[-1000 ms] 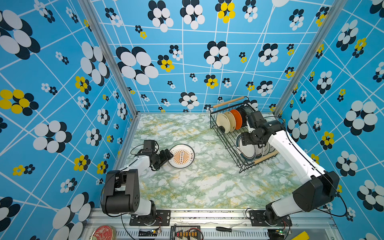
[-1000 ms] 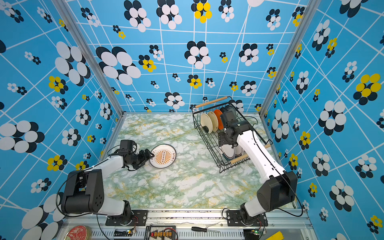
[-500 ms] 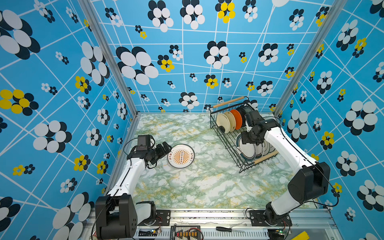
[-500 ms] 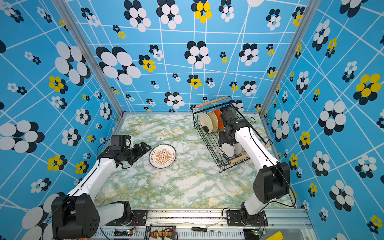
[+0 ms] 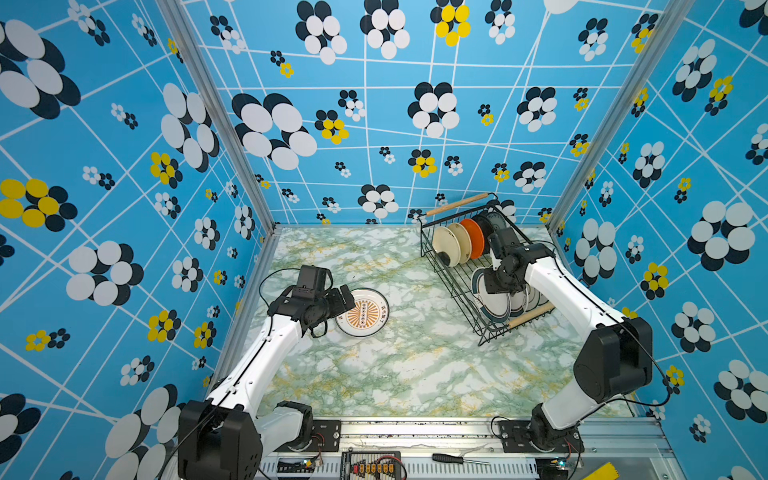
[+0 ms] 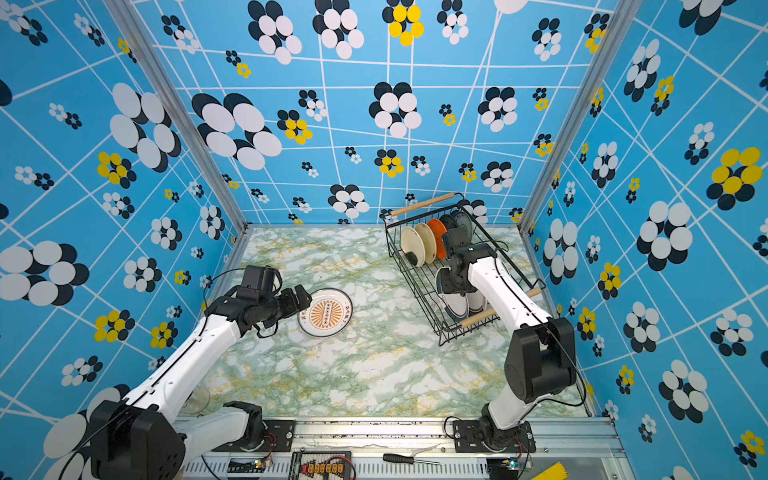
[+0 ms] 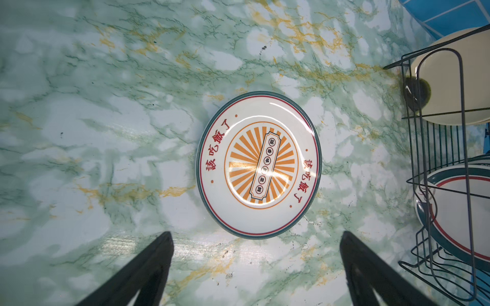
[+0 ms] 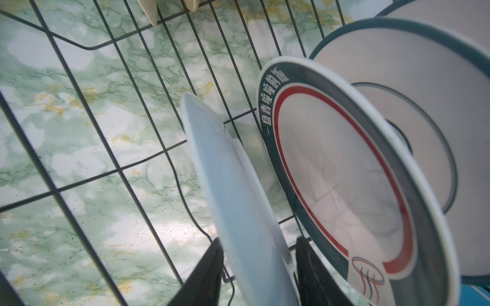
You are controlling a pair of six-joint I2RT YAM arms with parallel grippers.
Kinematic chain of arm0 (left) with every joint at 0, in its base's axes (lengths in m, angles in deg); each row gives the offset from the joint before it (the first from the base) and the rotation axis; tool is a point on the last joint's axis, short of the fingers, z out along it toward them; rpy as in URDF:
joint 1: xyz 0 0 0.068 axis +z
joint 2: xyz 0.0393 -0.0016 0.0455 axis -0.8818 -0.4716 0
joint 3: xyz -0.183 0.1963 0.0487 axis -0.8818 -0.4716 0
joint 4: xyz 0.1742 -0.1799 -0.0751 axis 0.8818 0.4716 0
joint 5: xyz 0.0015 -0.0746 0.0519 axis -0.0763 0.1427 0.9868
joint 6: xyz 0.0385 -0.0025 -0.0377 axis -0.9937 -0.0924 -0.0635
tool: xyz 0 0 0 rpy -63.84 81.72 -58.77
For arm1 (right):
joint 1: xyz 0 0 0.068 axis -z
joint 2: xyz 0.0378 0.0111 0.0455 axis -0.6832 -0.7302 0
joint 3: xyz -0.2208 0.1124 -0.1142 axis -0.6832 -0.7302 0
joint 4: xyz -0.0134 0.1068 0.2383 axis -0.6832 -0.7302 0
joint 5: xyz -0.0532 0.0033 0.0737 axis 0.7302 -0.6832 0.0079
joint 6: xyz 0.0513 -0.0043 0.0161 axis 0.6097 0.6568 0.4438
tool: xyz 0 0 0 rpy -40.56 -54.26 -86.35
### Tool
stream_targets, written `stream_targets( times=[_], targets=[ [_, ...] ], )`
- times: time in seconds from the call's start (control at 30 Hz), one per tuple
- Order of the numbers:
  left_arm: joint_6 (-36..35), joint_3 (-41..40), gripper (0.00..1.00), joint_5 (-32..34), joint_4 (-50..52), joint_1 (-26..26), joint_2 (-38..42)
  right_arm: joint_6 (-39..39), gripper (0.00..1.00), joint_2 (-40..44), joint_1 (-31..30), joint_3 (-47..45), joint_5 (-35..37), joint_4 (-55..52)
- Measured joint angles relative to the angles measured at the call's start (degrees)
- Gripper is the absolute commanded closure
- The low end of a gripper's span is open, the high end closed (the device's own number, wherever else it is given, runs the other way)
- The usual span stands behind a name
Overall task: Unload the plates from the dish rack
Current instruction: Pick up the plate from the dish rack.
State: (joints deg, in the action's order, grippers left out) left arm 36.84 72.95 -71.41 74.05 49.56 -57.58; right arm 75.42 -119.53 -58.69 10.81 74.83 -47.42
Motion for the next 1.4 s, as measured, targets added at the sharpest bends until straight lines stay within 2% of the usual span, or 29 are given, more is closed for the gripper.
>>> stream_targets(
  times=[0.1, 0.33, 0.5, 0.97, 1.2, 1.4],
  targets=[
    [0.76, 0.55, 0.01, 2.14, 0.31, -0.96, -1.31, 0.17, 0.72, -0.02, 0.04, -0.85, -0.24, 0.74],
    [-1.36, 0.55, 0.01, 4.13, 0.61, -2.80, -1.11, -1.86, 0.86, -0.02, 0.79, -2.38, 1.88, 2.60],
    [-3.69, 0.55, 0.01, 4.09, -0.26, -2.80, -0.09, -2.89, 0.96, 0.09, 0.37, -2.75, 0.66, 3.69],
    [-3.56, 0.48, 0.01, 4.44, -2.51, -4.98, -1.22, -2.89, 1.00, 5.09, 0.52, 0.02, 0.76, -0.02],
    [-4.09, -0.37, 0.01, 5.03, -4.57, -4.98, 0.42, -2.05, 1.00, 14.08, 0.52, 2.03, -0.33, 1.01],
    [-6.38, -0.31, 0.01, 2.82, -5.03, -4.98, 1.22, 2.14, 0.99, 24.83, 0.59, -2.69, -7.02, 11.34]
  ],
)
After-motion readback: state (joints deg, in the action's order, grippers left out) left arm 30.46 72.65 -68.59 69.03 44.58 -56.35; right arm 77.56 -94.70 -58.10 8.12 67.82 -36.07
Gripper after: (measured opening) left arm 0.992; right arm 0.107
